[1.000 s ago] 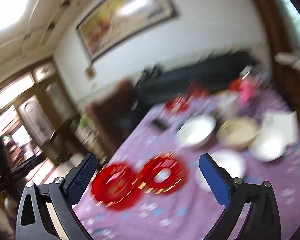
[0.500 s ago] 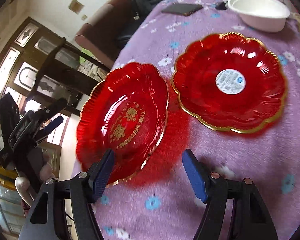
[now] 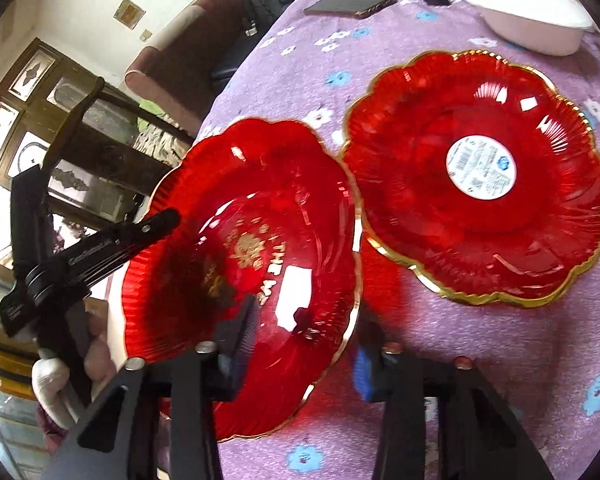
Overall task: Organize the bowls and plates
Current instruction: 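Lift the red wedding plate with the right tool toward the other red plate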
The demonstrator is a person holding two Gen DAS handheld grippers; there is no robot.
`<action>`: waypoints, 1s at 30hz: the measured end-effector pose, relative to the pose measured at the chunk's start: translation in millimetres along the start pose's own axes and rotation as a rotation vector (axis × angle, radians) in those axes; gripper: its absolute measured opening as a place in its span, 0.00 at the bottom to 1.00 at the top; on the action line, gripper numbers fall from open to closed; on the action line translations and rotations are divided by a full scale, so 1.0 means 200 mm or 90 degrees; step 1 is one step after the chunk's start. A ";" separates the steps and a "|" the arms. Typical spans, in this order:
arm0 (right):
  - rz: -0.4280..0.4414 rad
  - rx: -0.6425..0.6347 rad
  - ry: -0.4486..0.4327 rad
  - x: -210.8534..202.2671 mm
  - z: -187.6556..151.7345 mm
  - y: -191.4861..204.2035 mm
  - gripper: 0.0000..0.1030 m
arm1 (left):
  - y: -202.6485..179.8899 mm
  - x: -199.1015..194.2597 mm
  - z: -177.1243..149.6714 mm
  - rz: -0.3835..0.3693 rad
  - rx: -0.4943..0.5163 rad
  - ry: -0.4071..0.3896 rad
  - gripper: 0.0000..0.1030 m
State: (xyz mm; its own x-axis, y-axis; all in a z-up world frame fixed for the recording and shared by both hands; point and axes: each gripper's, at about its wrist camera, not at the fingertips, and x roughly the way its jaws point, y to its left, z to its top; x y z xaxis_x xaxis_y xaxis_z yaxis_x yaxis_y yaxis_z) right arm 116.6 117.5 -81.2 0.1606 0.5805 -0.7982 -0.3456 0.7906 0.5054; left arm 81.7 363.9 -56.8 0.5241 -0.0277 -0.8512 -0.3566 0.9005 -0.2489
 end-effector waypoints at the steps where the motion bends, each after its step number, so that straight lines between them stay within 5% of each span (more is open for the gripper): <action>1: 0.001 -0.002 0.001 0.00 0.00 0.00 0.32 | 0.00 -0.02 0.00 0.003 -0.001 -0.004 0.23; 11: 0.007 -0.089 -0.068 -0.26 -0.08 0.13 0.31 | -0.08 -0.38 -0.02 0.002 0.017 -0.109 0.23; 20: -0.043 -0.105 -0.053 -0.12 -0.13 0.07 0.29 | -0.06 -0.12 -0.09 0.043 -0.005 -0.062 0.23; 26: -0.053 -0.083 -0.034 -0.04 -0.10 0.01 0.25 | -0.07 -0.03 -0.13 0.064 -0.001 -0.039 0.33; 30: -0.024 -0.060 -0.042 -0.10 -0.09 -0.03 0.27 | -0.07 -0.14 -0.13 0.042 -0.010 -0.056 0.50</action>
State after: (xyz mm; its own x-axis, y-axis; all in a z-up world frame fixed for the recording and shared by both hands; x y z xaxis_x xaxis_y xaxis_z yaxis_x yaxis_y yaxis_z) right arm 98.0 97.1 -74.0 0.2354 0.5643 -0.7913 -0.4223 0.7927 0.4396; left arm 51.6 340.2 -41.1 0.5648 0.0710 -0.8222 -0.4045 0.8922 -0.2009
